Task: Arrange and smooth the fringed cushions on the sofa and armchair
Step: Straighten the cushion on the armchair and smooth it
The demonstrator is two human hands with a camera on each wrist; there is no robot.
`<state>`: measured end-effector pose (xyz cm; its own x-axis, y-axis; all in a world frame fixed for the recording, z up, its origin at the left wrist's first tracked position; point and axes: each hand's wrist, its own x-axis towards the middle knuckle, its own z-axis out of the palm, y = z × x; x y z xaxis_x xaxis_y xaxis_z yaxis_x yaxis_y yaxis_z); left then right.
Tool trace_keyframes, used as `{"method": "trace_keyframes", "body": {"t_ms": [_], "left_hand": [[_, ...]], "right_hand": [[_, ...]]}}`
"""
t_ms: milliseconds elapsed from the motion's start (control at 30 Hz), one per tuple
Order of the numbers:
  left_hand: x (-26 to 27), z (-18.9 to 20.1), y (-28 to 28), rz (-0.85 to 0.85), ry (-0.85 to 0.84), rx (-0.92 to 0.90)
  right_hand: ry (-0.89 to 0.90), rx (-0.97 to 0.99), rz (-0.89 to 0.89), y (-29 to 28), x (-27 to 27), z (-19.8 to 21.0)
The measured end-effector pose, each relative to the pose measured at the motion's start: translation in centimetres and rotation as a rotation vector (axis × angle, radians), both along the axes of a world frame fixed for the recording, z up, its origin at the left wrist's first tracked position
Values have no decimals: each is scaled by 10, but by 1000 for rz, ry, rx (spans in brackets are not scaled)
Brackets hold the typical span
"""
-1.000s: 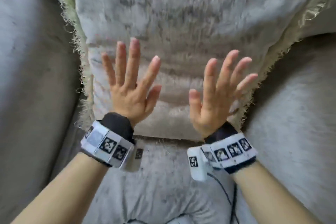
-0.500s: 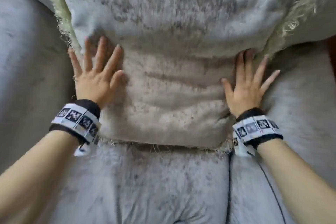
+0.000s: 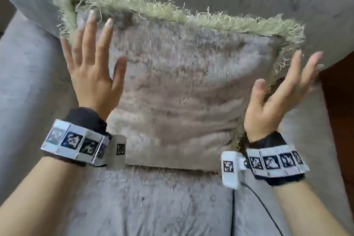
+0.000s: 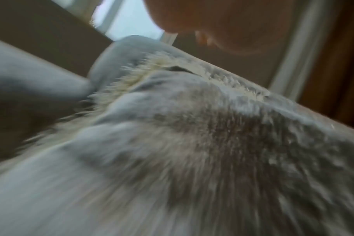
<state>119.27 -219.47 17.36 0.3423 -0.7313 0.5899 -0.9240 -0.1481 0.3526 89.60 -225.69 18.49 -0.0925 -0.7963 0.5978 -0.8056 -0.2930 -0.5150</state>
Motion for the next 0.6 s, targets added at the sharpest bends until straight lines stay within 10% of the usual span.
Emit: {"method": "trace_keyframes", "body": {"t_ms": [200, 467, 600], "left_hand": [[11, -80, 30, 302, 972, 483], [8, -57, 48, 443, 797, 371], [7, -77, 51, 461, 904, 448]], "right_hand": [[-560, 855, -117, 11, -6, -87], [-481, 704, -241, 26, -22, -82], [-385, 946, -262, 28, -17, -97]]}}
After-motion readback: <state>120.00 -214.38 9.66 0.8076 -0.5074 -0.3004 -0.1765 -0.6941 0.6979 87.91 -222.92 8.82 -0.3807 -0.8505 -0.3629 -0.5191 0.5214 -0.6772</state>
